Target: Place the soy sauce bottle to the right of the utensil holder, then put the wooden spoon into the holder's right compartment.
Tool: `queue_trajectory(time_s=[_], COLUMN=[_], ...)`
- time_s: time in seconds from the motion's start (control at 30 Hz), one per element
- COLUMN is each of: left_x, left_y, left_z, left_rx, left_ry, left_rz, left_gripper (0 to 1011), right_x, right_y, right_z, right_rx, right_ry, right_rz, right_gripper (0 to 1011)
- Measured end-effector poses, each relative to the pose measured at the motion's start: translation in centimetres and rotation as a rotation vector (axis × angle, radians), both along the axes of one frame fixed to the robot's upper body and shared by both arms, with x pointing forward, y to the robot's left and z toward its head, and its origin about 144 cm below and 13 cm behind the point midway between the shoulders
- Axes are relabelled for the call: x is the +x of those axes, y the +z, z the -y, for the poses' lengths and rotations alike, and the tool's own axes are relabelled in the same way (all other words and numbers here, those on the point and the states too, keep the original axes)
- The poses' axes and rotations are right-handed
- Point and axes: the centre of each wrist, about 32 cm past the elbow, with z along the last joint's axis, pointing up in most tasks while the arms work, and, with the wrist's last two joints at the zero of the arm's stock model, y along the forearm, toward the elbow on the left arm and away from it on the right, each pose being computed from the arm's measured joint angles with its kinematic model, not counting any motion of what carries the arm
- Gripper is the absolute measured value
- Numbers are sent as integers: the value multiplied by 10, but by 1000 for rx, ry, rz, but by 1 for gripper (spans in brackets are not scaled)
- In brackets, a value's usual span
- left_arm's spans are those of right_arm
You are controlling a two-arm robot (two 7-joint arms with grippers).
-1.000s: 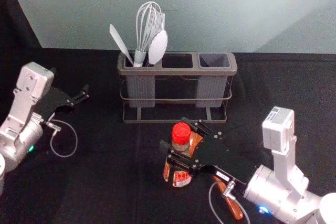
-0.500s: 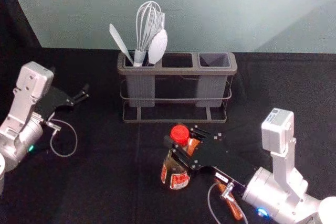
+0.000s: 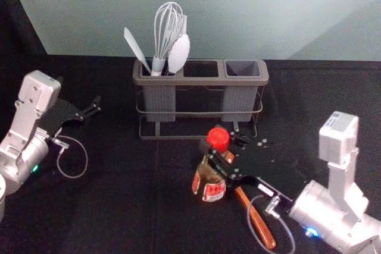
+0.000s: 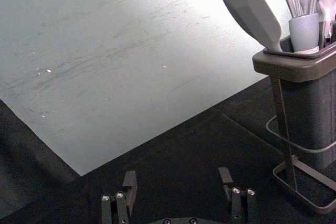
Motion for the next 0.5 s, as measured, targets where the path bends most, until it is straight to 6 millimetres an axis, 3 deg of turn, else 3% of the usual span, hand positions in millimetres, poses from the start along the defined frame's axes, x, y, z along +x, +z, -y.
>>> queue_trajectory(time_s=[0.5], left_x=[0], left_y=[0], left_z=[0], left_rx=[0], left_ry=[0], left_rz=[0], left_gripper=[1011], right_x=[2], right_y=[8], right_z=[43], right_rx=[9], right_ry=[-143], right_rz=[28], right_gripper=[387])
